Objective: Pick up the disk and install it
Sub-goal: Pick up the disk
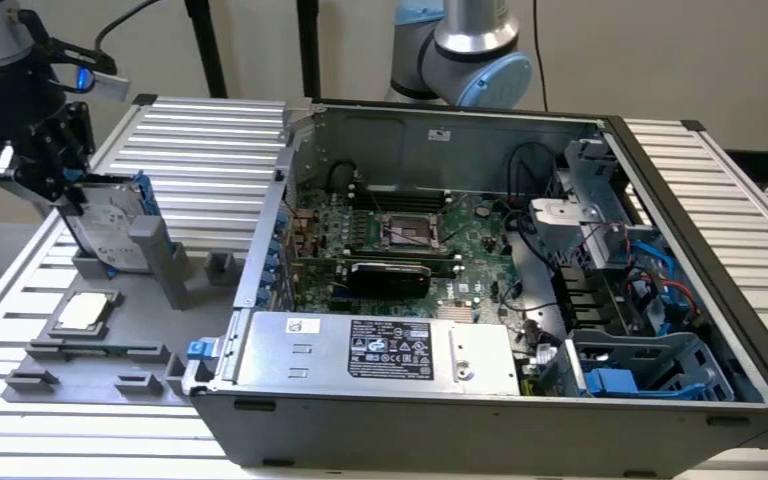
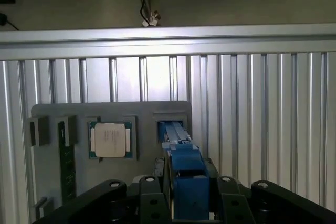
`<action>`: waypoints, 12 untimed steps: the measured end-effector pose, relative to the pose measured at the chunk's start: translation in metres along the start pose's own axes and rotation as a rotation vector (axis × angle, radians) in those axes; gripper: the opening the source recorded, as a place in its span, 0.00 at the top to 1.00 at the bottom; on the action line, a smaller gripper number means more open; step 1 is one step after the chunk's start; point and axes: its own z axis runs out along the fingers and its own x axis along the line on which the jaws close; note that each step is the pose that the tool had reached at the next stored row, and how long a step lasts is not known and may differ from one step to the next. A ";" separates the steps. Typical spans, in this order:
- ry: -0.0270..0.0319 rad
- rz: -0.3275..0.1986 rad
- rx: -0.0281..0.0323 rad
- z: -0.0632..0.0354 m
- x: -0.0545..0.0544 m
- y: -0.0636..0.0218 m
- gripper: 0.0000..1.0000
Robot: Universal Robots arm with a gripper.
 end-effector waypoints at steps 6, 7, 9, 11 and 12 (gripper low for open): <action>0.0001 0.000 -0.0002 -0.0001 0.000 0.0000 1.00; 0.0001 0.000 -0.0002 -0.0001 0.000 0.0000 1.00; 0.0001 0.000 -0.0002 -0.0001 0.000 0.0000 1.00; 0.0000 0.000 -0.0003 -0.0001 0.001 0.0000 1.00; 0.0000 0.000 -0.0002 -0.0001 0.001 0.0000 1.00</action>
